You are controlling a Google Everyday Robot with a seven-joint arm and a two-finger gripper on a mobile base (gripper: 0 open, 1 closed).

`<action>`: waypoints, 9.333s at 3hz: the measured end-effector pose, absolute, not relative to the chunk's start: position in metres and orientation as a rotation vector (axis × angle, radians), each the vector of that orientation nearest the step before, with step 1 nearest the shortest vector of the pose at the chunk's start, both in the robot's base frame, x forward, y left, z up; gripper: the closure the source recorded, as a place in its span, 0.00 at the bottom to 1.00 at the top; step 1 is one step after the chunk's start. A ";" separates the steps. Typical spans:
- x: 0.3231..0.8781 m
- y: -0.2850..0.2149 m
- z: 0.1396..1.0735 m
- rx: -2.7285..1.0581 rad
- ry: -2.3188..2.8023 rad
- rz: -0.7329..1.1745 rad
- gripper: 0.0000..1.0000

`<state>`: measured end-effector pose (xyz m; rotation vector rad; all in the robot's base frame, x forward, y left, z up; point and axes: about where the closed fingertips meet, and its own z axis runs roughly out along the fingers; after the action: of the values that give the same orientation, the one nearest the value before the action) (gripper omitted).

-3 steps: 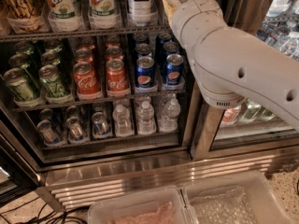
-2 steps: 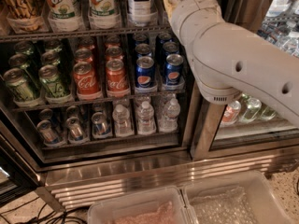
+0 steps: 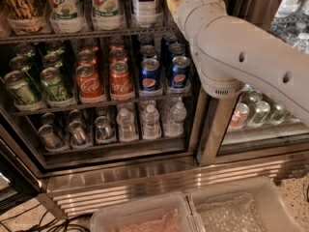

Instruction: Pick blue plastic bottle from top shelf of fridge

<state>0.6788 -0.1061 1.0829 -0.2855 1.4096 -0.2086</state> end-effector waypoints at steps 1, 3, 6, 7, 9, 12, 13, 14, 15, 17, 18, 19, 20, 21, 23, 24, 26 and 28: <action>0.684 -0.107 1.086 -0.286 1.404 -0.217 0.43; 0.687 -0.105 1.088 -0.288 1.399 -0.228 0.43; 0.694 -0.102 1.086 -0.288 1.400 -0.241 0.39; 0.697 -0.101 1.085 -0.287 1.403 -0.244 0.36; 0.700 -0.101 1.085 -0.294 1.401 -0.249 0.78; 0.691 -0.097 1.094 -0.276 1.386 -0.228 1.00; 0.678 -0.095 1.105 -0.245 1.373 -0.212 1.00; 0.654 -0.098 1.115 -0.198 1.359 -0.216 1.00; 0.648 -0.097 1.121 -0.205 1.365 -0.213 1.00; 0.639 -0.091 1.140 -0.225 1.371 -0.185 1.00; 0.635 -0.091 1.141 -0.232 1.383 -0.175 1.00; 0.625 -0.092 1.133 -0.234 1.416 -0.169 1.00; 0.610 -0.094 1.120 -0.228 1.463 -0.161 1.00; 0.591 -0.095 1.106 -0.223 1.506 -0.146 1.00; 0.551 -0.084 1.056 -0.249 1.636 -0.060 1.00; 0.548 -0.080 1.058 -0.245 1.638 -0.042 1.00; 0.519 -0.066 1.021 -0.224 1.725 -0.006 1.00; 0.495 -0.071 0.962 -0.259 1.812 -0.024 1.00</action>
Offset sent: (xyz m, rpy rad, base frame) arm 0.0329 -0.0076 0.0178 -0.0296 -0.0357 -0.0278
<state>0.4952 -0.0707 0.9617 -0.2592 1.8121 -0.0239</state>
